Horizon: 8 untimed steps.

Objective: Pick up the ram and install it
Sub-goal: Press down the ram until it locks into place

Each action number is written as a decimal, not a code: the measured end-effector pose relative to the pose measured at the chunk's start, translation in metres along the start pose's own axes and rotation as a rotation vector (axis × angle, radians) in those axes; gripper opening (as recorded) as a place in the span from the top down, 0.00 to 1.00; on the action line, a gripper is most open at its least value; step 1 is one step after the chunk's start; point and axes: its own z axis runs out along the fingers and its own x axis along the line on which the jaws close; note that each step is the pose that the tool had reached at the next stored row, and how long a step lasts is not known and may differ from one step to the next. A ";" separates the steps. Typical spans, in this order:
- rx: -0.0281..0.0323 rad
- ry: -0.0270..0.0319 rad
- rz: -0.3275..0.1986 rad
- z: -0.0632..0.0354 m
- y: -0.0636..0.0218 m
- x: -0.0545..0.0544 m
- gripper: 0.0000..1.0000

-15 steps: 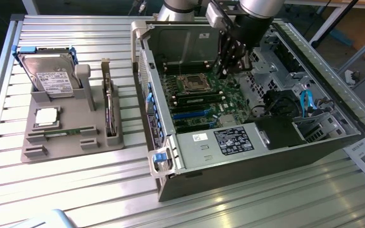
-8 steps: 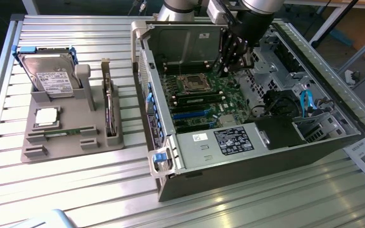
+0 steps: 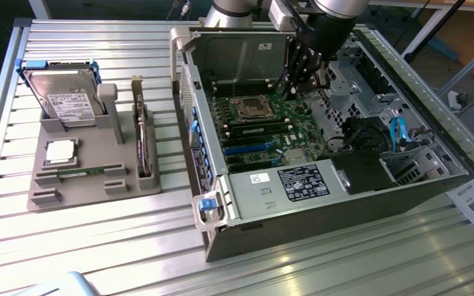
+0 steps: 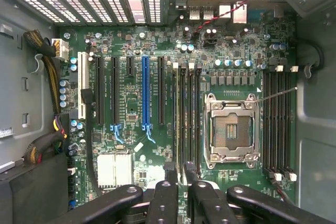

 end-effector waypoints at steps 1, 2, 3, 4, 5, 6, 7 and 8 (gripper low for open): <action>0.0000 0.0000 0.000 0.0000 0.0000 0.000 0.81; 0.0000 0.0000 0.000 0.0000 0.0000 0.000 0.81; 0.0000 0.0000 0.000 0.0000 0.0000 0.000 0.82; 0.0000 0.0000 0.000 0.0000 0.0000 0.000 0.89; 0.0000 0.0000 0.000 0.0000 0.0000 0.000 0.90; 0.0000 0.0000 0.000 0.0000 0.0000 0.000 0.90; 0.0000 0.0000 0.000 0.0000 0.0000 0.000 0.90; 0.0000 0.0000 0.000 0.0000 0.0000 0.000 0.90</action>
